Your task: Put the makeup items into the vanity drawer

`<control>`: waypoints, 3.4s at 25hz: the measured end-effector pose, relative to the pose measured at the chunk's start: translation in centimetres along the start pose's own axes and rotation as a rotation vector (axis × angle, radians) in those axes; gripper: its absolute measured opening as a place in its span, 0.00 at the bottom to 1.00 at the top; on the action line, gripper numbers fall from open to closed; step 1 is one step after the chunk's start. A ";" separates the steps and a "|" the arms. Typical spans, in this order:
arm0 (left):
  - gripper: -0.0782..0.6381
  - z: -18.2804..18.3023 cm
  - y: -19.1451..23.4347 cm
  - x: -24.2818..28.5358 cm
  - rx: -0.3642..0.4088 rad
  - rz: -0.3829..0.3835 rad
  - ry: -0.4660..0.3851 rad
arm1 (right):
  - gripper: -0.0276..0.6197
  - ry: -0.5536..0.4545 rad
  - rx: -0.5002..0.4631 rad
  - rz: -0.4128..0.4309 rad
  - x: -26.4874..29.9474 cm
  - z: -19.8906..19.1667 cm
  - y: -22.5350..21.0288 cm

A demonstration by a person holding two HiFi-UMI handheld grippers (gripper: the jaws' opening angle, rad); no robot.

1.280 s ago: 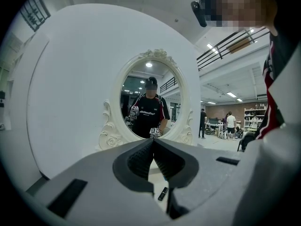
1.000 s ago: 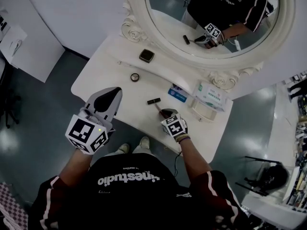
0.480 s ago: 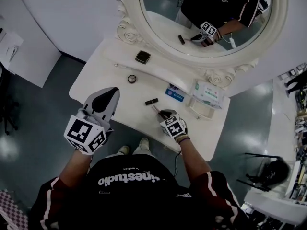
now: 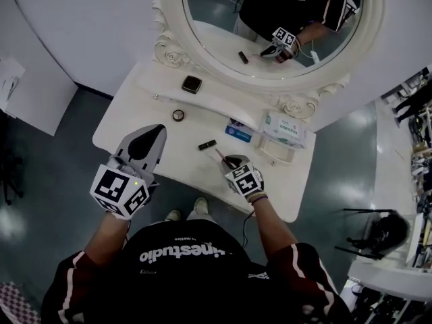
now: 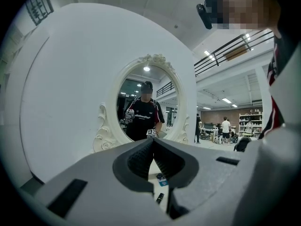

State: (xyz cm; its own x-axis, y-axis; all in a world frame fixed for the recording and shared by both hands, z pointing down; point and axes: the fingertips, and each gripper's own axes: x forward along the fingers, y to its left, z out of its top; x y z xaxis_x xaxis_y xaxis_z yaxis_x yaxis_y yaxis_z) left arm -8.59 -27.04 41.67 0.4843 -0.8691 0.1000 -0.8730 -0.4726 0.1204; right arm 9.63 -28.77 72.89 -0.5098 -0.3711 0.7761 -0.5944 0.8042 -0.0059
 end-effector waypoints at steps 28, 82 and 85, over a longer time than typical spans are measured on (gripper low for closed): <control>0.12 1.6 -6.2 3.0 0.005 -0.225 -0.044 | 0.13 -0.090 0.234 -0.262 -12.1 -5.1 -3.4; 0.12 -1.3 -9.1 11.7 0.001 -0.109 -0.021 | 0.13 0.073 -0.216 -0.180 -9.6 -6.2 -16.4; 0.12 -1.2 -9.0 12.1 -0.003 -0.106 -0.019 | 0.13 0.078 -0.235 -0.173 -9.5 -6.1 -16.4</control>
State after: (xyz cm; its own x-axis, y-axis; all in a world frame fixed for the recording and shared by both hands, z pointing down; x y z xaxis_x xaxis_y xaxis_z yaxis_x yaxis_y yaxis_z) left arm 5.24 -33.11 43.01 0.5731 -0.8166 0.0682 -0.8165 -0.5620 0.1322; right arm 28.02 -35.62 69.49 -0.3592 -0.4825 0.7988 -0.5036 0.8208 0.2694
